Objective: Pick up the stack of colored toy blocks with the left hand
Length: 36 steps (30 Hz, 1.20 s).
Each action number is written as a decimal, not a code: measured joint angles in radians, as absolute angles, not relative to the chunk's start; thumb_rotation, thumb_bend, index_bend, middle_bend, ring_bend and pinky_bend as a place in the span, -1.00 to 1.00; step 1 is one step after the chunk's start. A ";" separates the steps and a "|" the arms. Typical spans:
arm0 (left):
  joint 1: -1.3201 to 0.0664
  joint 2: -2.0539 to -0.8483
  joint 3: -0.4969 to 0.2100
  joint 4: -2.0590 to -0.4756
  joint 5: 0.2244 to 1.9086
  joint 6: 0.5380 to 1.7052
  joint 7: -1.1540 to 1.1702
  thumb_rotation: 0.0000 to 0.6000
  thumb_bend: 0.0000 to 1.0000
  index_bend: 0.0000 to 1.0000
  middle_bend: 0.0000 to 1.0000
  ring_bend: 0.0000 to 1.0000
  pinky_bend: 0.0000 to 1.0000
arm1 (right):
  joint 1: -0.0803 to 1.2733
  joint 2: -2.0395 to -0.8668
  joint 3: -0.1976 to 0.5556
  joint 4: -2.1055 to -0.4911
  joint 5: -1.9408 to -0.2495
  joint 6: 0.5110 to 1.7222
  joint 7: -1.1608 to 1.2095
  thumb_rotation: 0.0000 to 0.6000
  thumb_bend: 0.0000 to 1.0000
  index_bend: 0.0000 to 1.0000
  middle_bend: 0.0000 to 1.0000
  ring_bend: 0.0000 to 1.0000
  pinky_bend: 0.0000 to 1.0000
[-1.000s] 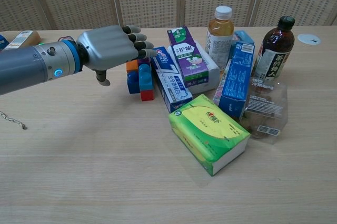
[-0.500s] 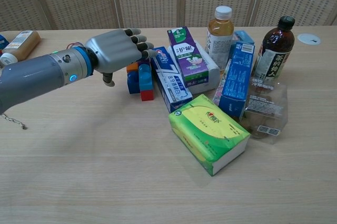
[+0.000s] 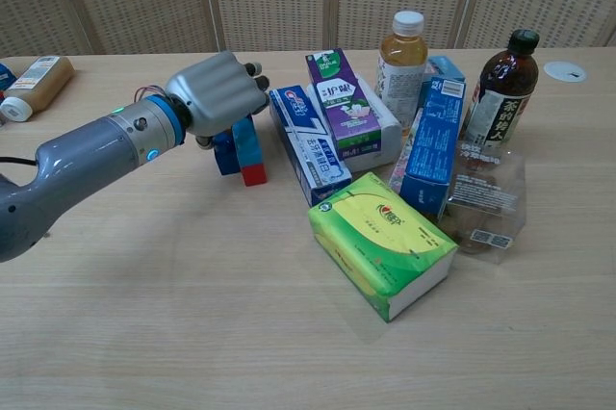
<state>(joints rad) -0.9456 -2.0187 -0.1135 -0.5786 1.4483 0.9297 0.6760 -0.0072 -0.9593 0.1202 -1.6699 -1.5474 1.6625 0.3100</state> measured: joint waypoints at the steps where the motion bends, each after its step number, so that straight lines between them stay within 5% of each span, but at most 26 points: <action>1: -0.946 -2.029 -0.108 -0.559 1.456 0.939 0.663 1.00 -0.68 0.50 0.19 0.00 0.50 | -0.008 -0.959 0.120 -1.671 -1.551 1.667 0.307 1.00 -1.00 -1.00 -1.00 -1.00 -1.00; 5: -0.943 -2.059 -0.080 -0.492 1.496 0.988 0.603 1.00 -0.67 0.64 0.36 0.16 0.63 | -0.011 -0.956 0.116 -1.675 -1.563 1.674 0.314 1.00 -1.00 -1.00 -1.00 -1.00 -1.00; 16: -0.932 -1.960 -0.065 -0.611 1.545 1.112 0.559 1.00 -0.67 0.65 0.37 0.17 0.65 | -0.011 -0.952 0.110 -1.682 -1.569 1.669 0.319 1.00 -1.00 -1.00 -1.00 -1.00 -1.00; 36: -0.888 -1.332 -0.227 -1.609 1.517 1.245 0.840 1.00 -0.67 0.64 0.34 0.17 0.65 | -0.018 -0.949 0.097 -1.710 -1.605 1.690 0.286 1.00 -1.00 -1.00 -1.00 -1.00 -1.00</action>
